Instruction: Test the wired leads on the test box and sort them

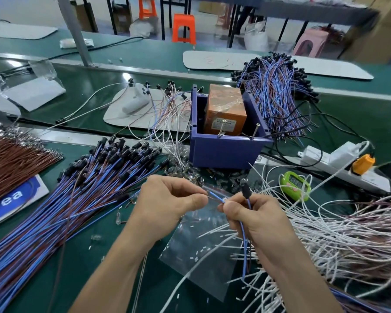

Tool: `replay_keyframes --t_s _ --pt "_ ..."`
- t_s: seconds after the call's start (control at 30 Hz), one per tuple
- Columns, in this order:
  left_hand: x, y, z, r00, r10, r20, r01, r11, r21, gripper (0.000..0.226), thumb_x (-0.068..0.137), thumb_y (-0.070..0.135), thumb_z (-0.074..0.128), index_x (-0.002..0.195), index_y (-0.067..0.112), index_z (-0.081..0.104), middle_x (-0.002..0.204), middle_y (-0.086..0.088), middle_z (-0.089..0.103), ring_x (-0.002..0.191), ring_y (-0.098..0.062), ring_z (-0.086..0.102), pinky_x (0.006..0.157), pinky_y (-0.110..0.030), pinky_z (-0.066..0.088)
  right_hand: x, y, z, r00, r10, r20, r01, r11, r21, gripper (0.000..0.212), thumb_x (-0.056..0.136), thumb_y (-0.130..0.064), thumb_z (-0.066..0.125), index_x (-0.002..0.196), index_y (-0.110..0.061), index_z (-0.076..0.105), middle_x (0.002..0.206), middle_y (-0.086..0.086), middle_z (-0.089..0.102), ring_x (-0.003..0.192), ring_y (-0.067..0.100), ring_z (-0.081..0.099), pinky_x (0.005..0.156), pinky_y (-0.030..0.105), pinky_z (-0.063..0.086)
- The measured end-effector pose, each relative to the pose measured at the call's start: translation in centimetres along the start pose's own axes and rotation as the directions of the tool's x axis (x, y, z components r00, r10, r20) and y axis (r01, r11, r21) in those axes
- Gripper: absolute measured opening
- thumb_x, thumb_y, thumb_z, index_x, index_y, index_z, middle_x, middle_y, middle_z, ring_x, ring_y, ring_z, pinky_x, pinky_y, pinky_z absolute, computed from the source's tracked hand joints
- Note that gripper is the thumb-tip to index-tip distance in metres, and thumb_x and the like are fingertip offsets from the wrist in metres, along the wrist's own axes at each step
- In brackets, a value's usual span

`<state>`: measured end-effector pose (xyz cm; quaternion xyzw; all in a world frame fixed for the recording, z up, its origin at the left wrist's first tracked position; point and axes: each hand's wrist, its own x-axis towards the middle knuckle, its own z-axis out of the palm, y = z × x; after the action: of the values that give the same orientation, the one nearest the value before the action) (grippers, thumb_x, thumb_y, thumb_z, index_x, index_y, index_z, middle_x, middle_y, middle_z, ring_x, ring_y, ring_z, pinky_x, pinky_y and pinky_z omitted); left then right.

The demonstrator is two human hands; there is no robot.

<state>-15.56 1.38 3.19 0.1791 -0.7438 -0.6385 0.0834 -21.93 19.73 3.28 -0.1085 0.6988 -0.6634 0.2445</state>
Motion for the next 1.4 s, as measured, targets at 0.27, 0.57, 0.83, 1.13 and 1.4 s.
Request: replay_keyframes --t_s 0.27,0.57,0.83,1.13,1.4 --pt "-0.3 -0.7 0.0 0.996 -0.073 0.055 0.084 0.973 -0.217 0.023 0.09 -0.003 0.07 0.079 0.013 0.084 0.073 -0.015 0.076 0.062 -0.014 0.066 0.059 -0.018 0.052 0.0 0.3 0.2 0.999 0.002 -0.036 0.0 0.999 0.048 0.02 0.087 -0.003 0.073 0.069 -0.011 0.076 0.059 0.015 0.058 0.051 0.013 0.05 0.055 0.015 0.043" --pt "-0.4 -1.0 0.0 0.969 -0.107 -0.222 0.053 0.97 -0.235 0.031 0.086 0.0 0.076 0.075 0.028 0.084 0.072 -0.007 0.078 0.064 -0.011 0.07 0.061 -0.016 0.054 -0.5 0.3 0.2 0.991 0.017 -0.133 -0.004 0.995 0.098 0.03 0.09 -0.004 0.071 0.065 -0.019 0.075 0.07 0.018 0.063 0.053 0.013 0.052 0.057 0.014 0.046" --pt "-1.9 -0.2 3.6 0.994 -0.099 0.035 0.105 0.922 -0.372 0.018 0.067 0.019 0.085 0.084 0.022 0.086 0.076 -0.004 0.078 0.064 -0.007 0.063 0.065 -0.018 0.053 -0.7 -0.1 1.5 0.993 0.032 -0.111 -0.009 0.98 0.199 0.016 0.084 -0.01 0.075 0.068 -0.007 0.076 0.06 0.013 0.063 0.056 0.018 0.059 0.054 0.023 0.051" --pt "-1.7 -0.8 4.6 0.983 -0.172 0.061 0.172 0.758 -0.629 0.031 0.061 0.026 0.084 0.084 0.006 0.083 0.081 -0.016 0.068 0.06 -0.011 0.049 0.061 -0.017 0.048 -0.6 -0.7 1.6 0.997 0.04 -0.066 -0.024 0.974 0.225 0.019 0.058 -0.026 0.082 0.061 -0.008 0.076 0.059 0.016 0.066 0.044 0.013 0.056 0.044 0.016 0.043" --pt "-1.0 -0.8 4.4 0.987 -0.158 0.03 0.146 0.797 -0.587 0.018 0.066 0.024 0.078 0.075 0.009 0.082 0.063 -0.003 0.065 0.054 -0.008 0.05 0.056 -0.016 0.046 -0.4 -0.4 0.6 0.996 0.09 0.013 -0.091 0.99 0.109 0.016 0.079 -0.001 0.079 0.071 -0.015 0.078 0.064 0.009 0.066 0.047 0.009 0.043 0.045 0.018 0.036"
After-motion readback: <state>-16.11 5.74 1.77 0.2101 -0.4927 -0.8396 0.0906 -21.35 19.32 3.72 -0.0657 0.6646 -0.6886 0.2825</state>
